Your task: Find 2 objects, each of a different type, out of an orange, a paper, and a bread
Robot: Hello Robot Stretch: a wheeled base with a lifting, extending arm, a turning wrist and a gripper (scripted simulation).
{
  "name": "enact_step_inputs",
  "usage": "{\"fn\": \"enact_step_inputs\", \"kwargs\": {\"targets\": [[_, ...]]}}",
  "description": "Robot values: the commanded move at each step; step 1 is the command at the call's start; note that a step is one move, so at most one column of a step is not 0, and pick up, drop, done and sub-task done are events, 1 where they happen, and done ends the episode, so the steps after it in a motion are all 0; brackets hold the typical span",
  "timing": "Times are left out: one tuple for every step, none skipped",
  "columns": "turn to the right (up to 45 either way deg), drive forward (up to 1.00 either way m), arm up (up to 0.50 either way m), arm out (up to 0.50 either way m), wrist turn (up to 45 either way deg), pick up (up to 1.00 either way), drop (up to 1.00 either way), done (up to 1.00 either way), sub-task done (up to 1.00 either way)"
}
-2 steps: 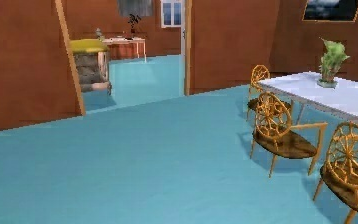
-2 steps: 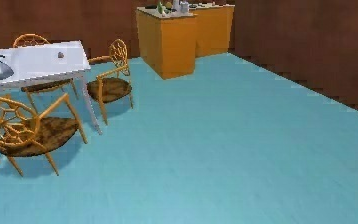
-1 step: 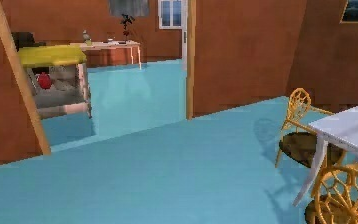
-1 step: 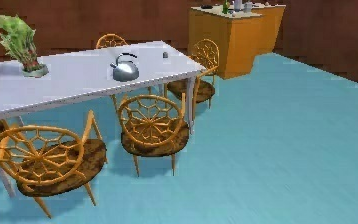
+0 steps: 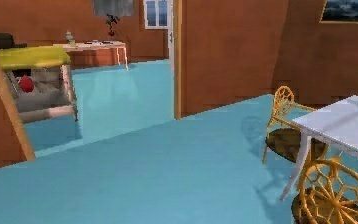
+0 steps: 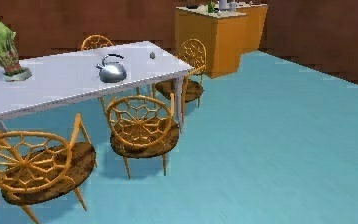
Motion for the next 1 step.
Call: {"fn": "enact_step_inputs", "kwargs": {"targets": [[0.0, 0.8, 0.0, 0.0, 0.0, 0.0, 0.0, 0.0, 0.0]]}}
